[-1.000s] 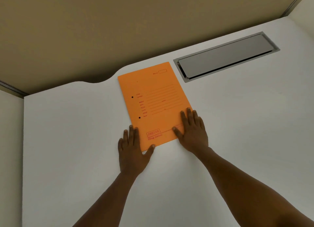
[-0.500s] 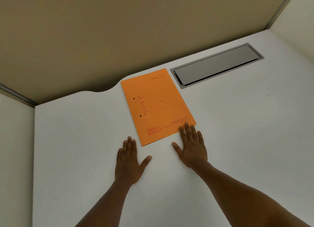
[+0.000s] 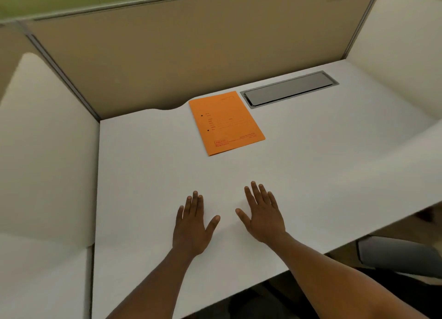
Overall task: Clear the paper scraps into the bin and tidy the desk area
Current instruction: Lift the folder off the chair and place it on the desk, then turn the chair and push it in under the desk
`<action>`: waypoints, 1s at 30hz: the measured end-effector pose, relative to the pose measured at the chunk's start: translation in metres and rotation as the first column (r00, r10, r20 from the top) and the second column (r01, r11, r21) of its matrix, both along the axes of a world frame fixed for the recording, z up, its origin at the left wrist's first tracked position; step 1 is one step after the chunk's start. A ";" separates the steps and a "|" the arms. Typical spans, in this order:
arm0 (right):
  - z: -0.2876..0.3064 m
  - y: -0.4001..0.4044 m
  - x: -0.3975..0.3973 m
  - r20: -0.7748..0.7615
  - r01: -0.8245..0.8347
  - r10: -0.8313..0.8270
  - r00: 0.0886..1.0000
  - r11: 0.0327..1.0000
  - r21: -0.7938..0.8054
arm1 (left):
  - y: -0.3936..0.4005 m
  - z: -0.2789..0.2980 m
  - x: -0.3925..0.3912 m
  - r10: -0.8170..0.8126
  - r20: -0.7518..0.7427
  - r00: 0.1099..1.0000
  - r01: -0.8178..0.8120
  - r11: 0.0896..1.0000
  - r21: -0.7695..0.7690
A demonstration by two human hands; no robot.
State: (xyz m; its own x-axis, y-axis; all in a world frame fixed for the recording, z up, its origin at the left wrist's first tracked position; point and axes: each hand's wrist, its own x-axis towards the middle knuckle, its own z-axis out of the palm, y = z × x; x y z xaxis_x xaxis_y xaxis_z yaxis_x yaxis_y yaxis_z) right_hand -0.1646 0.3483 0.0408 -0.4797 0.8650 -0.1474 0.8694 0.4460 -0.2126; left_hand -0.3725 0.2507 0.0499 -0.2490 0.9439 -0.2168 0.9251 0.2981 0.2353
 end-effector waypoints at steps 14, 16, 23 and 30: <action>0.074 -0.273 0.074 -0.101 0.159 -0.150 0.984 0.984 0.081 | -0.230 0.072 0.097 -0.082 0.039 0.996 0.072 0.974 0.215; 0.085 -0.305 0.097 -0.122 0.191 -0.179 0.976 0.977 0.099 | -0.251 0.081 0.121 -0.140 0.033 0.990 0.128 0.961 0.246; 0.116 -0.374 0.185 -0.139 0.338 -0.318 0.938 0.927 0.163 | -0.290 0.106 0.205 -0.289 0.009 0.957 0.267 0.898 0.350; 0.125 -0.428 0.264 -0.149 0.460 -0.438 0.887 0.865 0.199 | -0.325 0.112 0.277 -0.389 -0.009 0.921 0.366 0.860 0.355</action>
State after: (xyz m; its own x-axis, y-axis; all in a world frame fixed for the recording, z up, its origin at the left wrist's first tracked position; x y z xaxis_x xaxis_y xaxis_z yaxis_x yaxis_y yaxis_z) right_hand 0.0990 -0.0801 0.1655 -0.0333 0.9944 0.1005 0.9674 0.0573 -0.2466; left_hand -0.0953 -0.0740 0.1619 0.1448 0.9803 0.1345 0.9307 -0.1811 0.3179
